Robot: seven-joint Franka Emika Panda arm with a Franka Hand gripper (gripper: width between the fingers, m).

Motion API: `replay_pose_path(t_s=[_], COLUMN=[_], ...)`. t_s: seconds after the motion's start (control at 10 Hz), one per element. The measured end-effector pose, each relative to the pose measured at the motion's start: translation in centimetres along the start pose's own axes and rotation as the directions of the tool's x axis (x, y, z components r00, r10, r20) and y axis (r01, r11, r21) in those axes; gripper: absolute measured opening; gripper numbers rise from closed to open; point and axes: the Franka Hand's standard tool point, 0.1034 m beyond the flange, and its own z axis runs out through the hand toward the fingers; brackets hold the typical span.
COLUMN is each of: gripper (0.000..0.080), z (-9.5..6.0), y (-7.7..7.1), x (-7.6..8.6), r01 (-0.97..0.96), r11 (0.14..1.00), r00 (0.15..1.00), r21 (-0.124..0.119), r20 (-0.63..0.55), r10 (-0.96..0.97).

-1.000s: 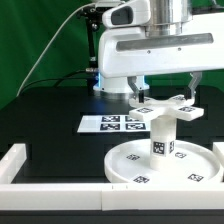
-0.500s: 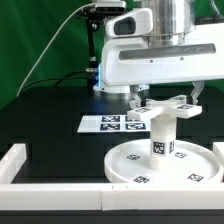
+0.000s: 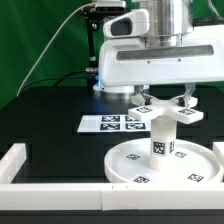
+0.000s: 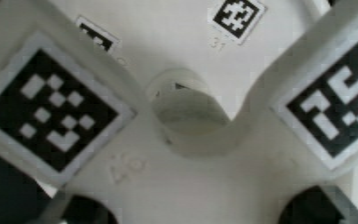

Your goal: Assemble round table

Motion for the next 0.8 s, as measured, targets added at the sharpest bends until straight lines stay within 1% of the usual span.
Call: replay_pose_path(t_s=[0.1,0.2,0.3,0.4,0.5,0.6,0.7,0.8], gripper=[0.0440,0.0440,0.0440,0.0440,0.0440,0.0440,0.0442,0.0442], z=[0.02,0.06,0.10,0.12,0.15,0.14,0.15,0.15], y=[-0.06,-0.03,-0.06,-0.12,-0.07,0.01,0.04,0.04], x=[0.02,-0.01,-0.11,-0.13,-0.17,-0.19,-0.18,-0.18], r01=[-0.108,-0.283,-0.449,-0.611,-0.734,-0.800,-0.819,-0.817], r11=[0.994,0.959,0.893,0.790,0.677,0.596,0.569,0.572], r00=[0.994,0.959,0.892,0.788,0.673,0.593,0.567,0.569], r21=[0.001,0.007,0.024,0.040,0.056,0.070,0.075,0.074], r20=[-0.005,-0.024,-0.049,-0.061,-0.069,-0.064,-0.057,-0.057], r10=[0.108,0.283,0.450,0.613,0.736,0.803,0.822,0.820])
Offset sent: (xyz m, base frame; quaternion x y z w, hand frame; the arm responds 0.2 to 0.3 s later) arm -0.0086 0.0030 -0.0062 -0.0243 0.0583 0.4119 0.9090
